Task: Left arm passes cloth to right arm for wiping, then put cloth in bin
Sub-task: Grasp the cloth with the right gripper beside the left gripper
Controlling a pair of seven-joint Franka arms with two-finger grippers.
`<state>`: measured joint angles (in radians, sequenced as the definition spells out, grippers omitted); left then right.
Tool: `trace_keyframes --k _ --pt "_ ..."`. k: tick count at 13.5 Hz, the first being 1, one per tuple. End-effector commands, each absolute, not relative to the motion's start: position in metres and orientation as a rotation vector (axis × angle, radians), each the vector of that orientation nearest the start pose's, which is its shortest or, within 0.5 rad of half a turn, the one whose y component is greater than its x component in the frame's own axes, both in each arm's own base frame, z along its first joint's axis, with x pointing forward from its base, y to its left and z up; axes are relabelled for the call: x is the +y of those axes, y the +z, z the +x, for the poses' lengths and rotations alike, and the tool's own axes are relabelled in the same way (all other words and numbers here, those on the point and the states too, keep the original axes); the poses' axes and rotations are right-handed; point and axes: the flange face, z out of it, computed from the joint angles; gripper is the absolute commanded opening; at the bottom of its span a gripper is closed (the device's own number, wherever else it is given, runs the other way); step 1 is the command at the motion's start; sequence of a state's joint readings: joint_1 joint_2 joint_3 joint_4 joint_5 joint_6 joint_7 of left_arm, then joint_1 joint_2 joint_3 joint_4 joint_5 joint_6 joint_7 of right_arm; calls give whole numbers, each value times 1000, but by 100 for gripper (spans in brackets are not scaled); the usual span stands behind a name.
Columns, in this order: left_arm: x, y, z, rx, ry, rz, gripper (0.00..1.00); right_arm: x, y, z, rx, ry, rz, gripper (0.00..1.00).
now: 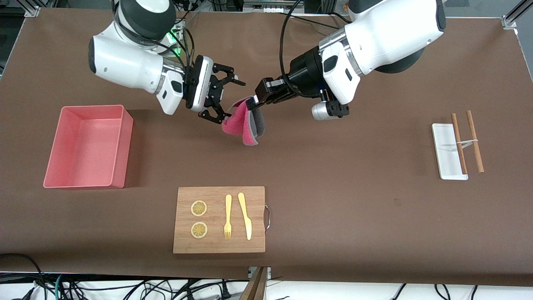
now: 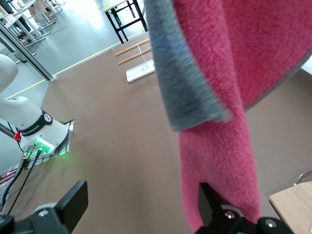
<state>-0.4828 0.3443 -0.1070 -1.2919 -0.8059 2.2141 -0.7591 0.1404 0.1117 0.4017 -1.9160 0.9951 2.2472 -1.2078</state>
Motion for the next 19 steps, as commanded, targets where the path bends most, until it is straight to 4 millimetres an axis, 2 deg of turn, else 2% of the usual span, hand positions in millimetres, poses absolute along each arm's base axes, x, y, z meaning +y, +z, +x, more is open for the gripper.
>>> trace_keyframes --k 1,5,7,12,15,18,19 --pt "-400 634 581 543 -84 2092 0 329 473 512 -1256 -619 -1956 100" --pt "-400 634 581 543 -84 2092 0 329 481 516 -1306 -643 -1962 100" --pt "-400 634 581 543 -83 2091 0 330 480 525 -1326 -665 -1978 100" --pt "-400 634 581 543 -84 2091 0 334 477 550 -1414 -699 -1994 100" --pt "-402 633 581 543 -86 2092 0 334 473 560 -1405 -726 -2009 100" --pt "-403 632 580 542 -89 2094 0 342 467 568 -1397 -730 -2000 99" --pt "-402 632 581 543 -88 2093 0 344 465 574 -1386 -743 -2002 92"
